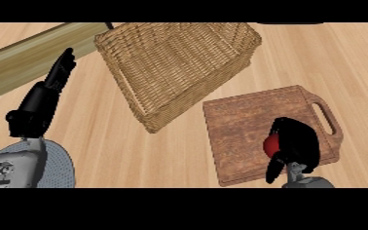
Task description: Pick the tomato from the cutting board and place it in the basket
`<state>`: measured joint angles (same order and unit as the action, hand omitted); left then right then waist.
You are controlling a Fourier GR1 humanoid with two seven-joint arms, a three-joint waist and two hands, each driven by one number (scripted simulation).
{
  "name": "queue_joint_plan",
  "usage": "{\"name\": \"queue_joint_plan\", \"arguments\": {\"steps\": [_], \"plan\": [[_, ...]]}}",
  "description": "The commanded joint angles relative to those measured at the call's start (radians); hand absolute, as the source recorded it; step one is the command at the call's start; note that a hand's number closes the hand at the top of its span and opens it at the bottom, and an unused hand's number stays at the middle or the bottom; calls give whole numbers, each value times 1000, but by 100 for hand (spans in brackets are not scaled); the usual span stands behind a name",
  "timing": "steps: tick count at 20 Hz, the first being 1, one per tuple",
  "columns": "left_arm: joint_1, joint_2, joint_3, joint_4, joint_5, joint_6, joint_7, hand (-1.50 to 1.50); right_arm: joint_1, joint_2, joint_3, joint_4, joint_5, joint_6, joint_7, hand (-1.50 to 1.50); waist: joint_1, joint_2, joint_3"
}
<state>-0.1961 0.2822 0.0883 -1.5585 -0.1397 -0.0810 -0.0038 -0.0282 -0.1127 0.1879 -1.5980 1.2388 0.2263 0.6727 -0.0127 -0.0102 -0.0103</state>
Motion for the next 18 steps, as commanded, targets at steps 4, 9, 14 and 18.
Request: {"name": "queue_joint_plan", "arguments": {"steps": [4, 9, 14, 18], "plan": [[22, 7, 0, -19, -4, -10, 2, 0, 148, 110, 41, -73, -4, -54, 409, 150, 6, 7, 10], [18, 16, 17, -11, 15, -34, -10, 0, 120, 111, 86, -262, 165, -33, 535, 150, 7, 7, 9], [7, -15, -4, -29, -2, -6, 33, 0, 35, 104, 55, -470, 272, -129, 464, 150, -1, 1, 9], [25, 0, 15, -23, 16, -24, -8, 0, -156, 112, 94, -562, 262, -198, 474, 150, 25, 4, 9]]}}
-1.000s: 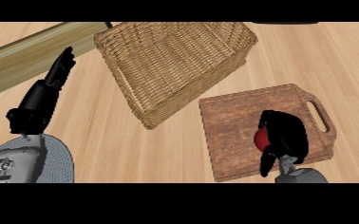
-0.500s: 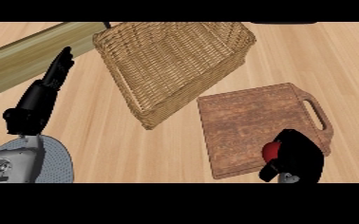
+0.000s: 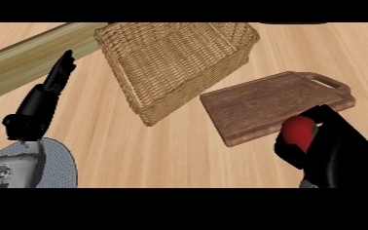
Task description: Pick the tomato from the cutting board and place it in the basket
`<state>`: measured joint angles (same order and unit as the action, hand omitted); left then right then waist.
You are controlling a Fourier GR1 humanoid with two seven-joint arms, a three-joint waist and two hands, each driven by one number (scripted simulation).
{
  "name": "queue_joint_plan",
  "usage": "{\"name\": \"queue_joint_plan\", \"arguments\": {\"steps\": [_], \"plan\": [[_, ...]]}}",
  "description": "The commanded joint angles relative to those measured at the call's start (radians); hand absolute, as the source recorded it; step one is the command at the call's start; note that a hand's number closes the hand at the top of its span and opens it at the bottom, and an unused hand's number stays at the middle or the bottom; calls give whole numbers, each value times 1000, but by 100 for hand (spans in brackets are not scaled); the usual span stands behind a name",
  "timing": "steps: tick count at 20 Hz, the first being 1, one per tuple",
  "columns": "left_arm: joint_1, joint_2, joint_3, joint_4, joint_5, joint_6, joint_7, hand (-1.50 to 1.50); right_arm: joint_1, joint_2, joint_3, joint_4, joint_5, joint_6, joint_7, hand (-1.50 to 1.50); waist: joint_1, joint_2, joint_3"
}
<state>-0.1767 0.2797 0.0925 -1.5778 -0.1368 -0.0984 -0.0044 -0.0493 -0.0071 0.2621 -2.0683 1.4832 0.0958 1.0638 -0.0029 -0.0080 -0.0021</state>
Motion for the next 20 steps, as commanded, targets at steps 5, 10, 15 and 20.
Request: {"name": "queue_joint_plan", "arguments": {"steps": [5, 10, 15, 20], "plan": [[-46, -20, -15, 24, -23, 19, 15, 0, -480, 7, 0, -120, 4, 137, 115, 150, 15, 7, 0], [-31, -27, -31, -19, -33, 14, 32, 0, -774, 7, -46, 57, -106, 167, 178, 150, 26, 7, 1], [-54, -28, -17, 20, -18, 5, 10, 0, -1025, 7, -148, 283, -236, 165, 214, 150, 38, 9, 0], [-67, -34, -29, 34, -21, -4, 10, 0, -1197, 7, -236, 526, -306, 129, 228, 150, 46, 12, -1]]}}
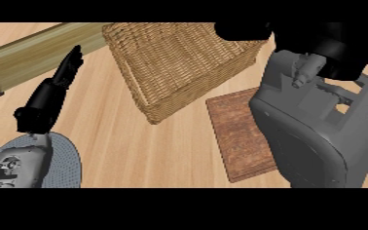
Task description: Pick the tomato from the cutting board and place it in the basket
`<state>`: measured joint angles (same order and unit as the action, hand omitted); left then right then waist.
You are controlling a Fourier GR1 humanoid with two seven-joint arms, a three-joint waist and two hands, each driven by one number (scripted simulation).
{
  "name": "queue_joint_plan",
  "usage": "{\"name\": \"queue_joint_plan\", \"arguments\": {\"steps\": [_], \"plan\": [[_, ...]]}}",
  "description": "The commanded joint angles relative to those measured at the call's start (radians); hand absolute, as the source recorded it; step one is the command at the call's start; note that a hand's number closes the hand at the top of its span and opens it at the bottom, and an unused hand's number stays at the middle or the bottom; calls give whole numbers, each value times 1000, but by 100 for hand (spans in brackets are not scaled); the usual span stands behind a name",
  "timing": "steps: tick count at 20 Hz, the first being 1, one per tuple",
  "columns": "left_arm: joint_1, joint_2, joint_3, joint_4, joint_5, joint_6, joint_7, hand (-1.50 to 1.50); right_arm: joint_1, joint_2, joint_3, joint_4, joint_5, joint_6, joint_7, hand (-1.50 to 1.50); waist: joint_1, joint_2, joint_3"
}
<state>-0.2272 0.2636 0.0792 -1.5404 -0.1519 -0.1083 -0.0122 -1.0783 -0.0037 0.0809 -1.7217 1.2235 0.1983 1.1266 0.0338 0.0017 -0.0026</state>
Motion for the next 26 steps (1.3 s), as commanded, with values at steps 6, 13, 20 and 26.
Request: {"name": "queue_joint_plan", "arguments": {"steps": [6, 13, 20, 26], "plan": [[-46, -32, -36, 19, -40, 27, 16, 0, -279, 3, -129, 467, -97, -126, 157, 150, 14, 10, 0], [-38, -13, -15, -1, 2, -16, 16, 0, -382, 3, -204, 747, -214, -181, 150, 150, 25, 10, 0], [-23, -18, -3, 11, -16, 11, 5, 0, -437, -4, -227, 947, -154, -43, 161, 150, -4, 4, 0], [37, 16, 37, -4, 31, -36, -12, 0, -470, 3, -213, 1051, -160, 64, 133, 150, -11, -3, 1]]}}
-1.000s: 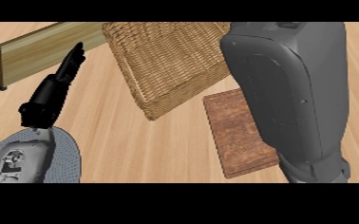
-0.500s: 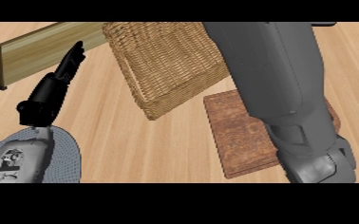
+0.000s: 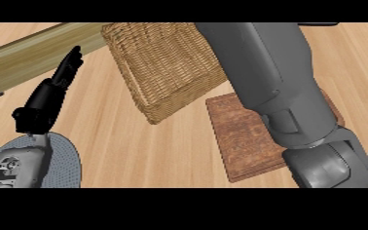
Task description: Pick the tomato from the cutting board and place it in the basket
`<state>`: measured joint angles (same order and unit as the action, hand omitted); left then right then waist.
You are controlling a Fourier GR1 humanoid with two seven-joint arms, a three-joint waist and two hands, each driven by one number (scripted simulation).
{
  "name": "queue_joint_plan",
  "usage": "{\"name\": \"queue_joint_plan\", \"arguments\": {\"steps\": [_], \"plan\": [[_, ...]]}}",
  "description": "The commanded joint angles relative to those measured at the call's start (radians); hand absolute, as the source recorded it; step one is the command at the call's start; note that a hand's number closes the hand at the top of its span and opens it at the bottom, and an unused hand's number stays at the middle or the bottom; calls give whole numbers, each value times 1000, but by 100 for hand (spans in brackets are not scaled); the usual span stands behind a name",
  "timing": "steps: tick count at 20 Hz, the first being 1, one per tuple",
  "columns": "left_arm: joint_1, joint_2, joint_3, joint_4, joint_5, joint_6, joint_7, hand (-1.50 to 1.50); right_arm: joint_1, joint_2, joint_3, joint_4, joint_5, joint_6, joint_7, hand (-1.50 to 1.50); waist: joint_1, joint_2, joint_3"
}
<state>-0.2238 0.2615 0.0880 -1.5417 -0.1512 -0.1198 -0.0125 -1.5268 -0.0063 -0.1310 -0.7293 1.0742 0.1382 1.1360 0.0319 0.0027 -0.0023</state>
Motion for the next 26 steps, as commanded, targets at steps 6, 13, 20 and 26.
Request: {"name": "queue_joint_plan", "arguments": {"steps": [6, 13, 20, 26], "plan": [[43, -3, -2, -17, -10, -2, -15, 0, -77, 6, -54, 118, -136, 30, 125, -150, -2, -2, 1], [-17, 9, 22, 11, 0, -7, 6, 0, -72, 6, -55, 57, -108, -213, 63, -150, -15, -2, 2], [22, 19, 38, -29, 11, -9, 17, 0, 3, -74, -109, -91, 19, -518, 62, -150, -35, -12, 3], [49, 16, 46, -20, -4, 8, 12, 0, 106, -94, -148, -235, 126, -597, 118, -150, -62, -19, 3]]}}
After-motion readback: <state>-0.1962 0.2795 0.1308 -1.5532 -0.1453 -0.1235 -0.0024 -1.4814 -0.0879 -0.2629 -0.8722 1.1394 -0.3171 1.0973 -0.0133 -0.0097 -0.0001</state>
